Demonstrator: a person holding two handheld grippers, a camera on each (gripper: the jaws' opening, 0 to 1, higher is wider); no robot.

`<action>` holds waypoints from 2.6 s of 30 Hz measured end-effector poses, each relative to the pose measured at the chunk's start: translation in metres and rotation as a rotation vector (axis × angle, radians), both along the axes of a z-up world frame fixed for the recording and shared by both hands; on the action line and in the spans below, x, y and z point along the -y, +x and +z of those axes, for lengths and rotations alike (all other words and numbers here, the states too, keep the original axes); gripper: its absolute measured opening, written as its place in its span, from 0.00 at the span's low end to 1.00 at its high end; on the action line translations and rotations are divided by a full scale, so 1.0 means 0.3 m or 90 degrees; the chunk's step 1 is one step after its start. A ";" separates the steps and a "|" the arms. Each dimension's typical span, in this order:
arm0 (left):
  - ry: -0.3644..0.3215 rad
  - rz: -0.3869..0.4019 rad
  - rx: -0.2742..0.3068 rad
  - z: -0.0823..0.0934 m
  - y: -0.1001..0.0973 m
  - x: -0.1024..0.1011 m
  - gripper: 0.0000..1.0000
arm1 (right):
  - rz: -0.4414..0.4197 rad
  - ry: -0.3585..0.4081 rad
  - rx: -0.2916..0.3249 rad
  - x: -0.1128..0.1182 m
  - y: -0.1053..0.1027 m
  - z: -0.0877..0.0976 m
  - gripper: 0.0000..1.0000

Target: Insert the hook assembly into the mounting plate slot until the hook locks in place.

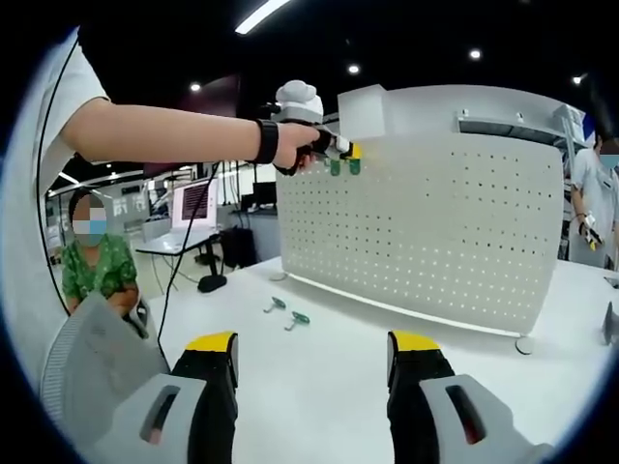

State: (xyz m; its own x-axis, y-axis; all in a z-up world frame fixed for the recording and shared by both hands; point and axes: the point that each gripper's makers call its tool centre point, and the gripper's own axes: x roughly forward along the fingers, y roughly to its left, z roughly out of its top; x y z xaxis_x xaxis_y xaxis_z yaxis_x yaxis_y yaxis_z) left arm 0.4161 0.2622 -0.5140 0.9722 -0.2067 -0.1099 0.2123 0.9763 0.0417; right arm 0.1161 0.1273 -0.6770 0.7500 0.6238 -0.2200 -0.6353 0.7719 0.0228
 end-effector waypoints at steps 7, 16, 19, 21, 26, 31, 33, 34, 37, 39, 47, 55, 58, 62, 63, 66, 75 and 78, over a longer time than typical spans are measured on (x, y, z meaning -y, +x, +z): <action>0.001 -0.033 0.018 0.018 -0.020 0.021 0.24 | 0.002 -0.002 0.004 -0.001 0.004 0.011 0.65; -0.003 -0.095 0.039 0.025 -0.084 0.063 0.35 | 0.002 -0.003 0.010 0.000 0.004 0.028 0.68; -0.009 -0.124 0.039 0.020 -0.109 0.080 0.39 | 0.002 -0.005 0.009 0.000 0.003 0.029 0.70; -0.006 -0.137 0.047 0.021 -0.117 0.085 0.40 | 0.001 -0.001 0.010 -0.001 0.001 0.034 0.70; -0.006 -0.155 0.070 0.033 -0.165 0.092 0.46 | 0.002 0.002 0.007 -0.003 -0.005 0.031 0.71; -0.017 -0.182 0.078 0.045 -0.221 0.103 0.51 | 0.000 0.007 0.009 -0.002 -0.008 0.038 0.71; -0.013 -0.194 0.083 0.046 -0.242 0.108 0.51 | -0.001 0.005 0.010 0.000 -0.009 0.038 0.71; -0.015 -0.195 0.084 0.046 -0.253 0.105 0.51 | -0.002 0.005 0.010 0.002 -0.009 0.039 0.71; -0.020 -0.203 0.087 0.047 -0.275 0.099 0.54 | -0.004 0.005 0.013 0.003 -0.009 0.045 0.71; -0.027 -0.210 0.091 0.049 -0.292 0.095 0.55 | -0.005 0.005 0.015 0.004 -0.008 0.047 0.71; -0.015 -0.255 0.090 0.015 -0.364 0.104 0.61 | -0.007 0.001 0.019 0.004 -0.003 0.055 0.71; -0.014 -0.277 0.094 -0.026 -0.433 0.084 0.60 | -0.008 -0.002 0.021 -0.001 -0.006 0.057 0.71; -0.009 -0.292 0.091 -0.050 -0.467 0.086 0.64 | -0.010 -0.002 0.025 -0.001 -0.007 0.063 0.72; 0.000 -0.301 0.087 -0.075 -0.500 0.069 0.64 | -0.019 0.006 0.035 0.005 -0.002 0.082 0.75; -0.001 -0.300 0.085 -0.078 -0.501 0.066 0.65 | -0.019 0.006 0.034 0.005 -0.002 0.082 0.75; 0.004 -0.300 0.080 -0.112 -0.522 0.044 0.65 | -0.026 -0.002 0.032 0.009 0.002 0.078 0.77; 0.003 -0.303 0.041 -0.212 -0.574 -0.001 0.65 | -0.029 -0.009 0.028 -0.002 0.002 0.072 0.77; 0.006 -0.299 0.027 -0.243 -0.573 -0.027 0.65 | -0.029 -0.012 0.026 -0.007 0.002 0.069 0.77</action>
